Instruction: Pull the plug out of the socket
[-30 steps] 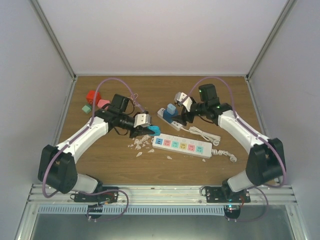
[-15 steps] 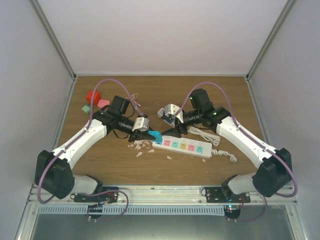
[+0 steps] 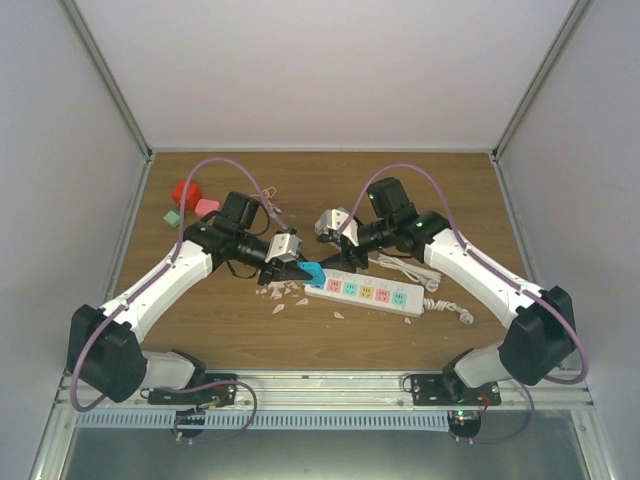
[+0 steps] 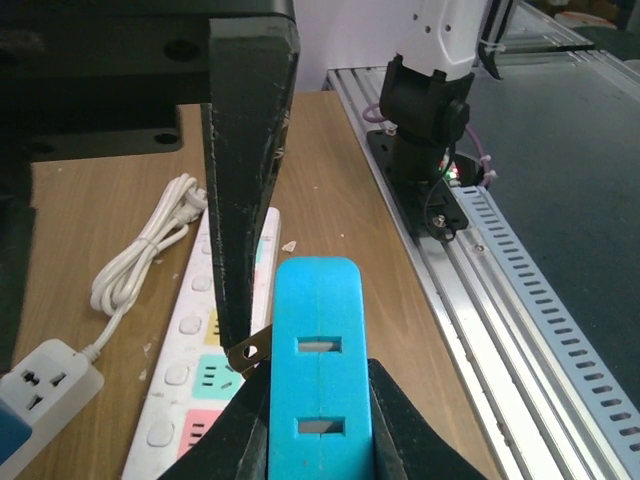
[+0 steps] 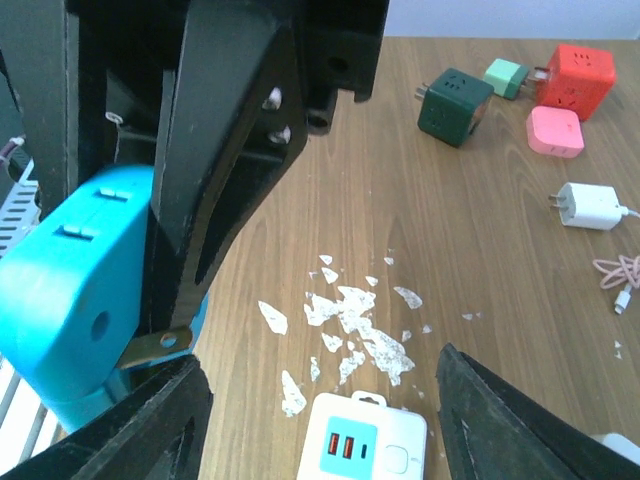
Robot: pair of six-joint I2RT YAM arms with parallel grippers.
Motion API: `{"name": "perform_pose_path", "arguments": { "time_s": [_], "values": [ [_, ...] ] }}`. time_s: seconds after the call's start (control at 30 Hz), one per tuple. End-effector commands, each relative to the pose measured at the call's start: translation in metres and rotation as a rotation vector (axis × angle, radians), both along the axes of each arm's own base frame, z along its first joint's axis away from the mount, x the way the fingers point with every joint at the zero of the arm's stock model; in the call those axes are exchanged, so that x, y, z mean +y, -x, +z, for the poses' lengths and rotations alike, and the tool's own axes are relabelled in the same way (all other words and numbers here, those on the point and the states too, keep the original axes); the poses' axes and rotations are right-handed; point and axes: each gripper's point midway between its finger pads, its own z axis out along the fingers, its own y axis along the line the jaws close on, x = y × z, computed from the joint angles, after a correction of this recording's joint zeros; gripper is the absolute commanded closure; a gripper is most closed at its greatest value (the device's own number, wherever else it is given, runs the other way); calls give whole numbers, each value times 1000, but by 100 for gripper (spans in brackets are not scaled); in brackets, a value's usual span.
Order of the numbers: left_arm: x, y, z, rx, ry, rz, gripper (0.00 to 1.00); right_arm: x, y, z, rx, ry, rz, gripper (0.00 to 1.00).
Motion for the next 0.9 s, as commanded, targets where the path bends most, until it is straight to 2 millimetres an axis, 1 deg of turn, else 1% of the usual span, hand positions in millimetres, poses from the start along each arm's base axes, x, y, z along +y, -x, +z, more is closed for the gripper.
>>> {"name": "perform_pose_path", "arguments": {
  "time_s": [0.0,0.1,0.2,0.3,0.4,0.53,0.67,0.77,0.87],
  "values": [
    [2,-16,28,-95,57,69,94,-14,10,0,-38,39,-3,40],
    [5,-25,36,-112,69,116,94,-22,18,-5,-37,56,3,44],
    [4,-29,42,-124,83,136,93,-22,23,-2,-24,39,17,45],
    [3,-30,46,-118,97,131,93,-15,28,7,-7,-3,35,45],
    [2,-30,45,-112,96,130,93,-6,29,15,-2,-33,48,45],
    [2,-31,42,-122,84,143,93,1,27,28,13,-71,66,49],
    [2,-34,39,-126,74,166,92,7,30,33,35,-93,99,57],
    [1,-40,37,-131,60,192,92,10,32,33,45,-94,111,60],
    [1,-41,33,-122,50,194,91,11,31,34,50,-98,114,69]
  ]
}}
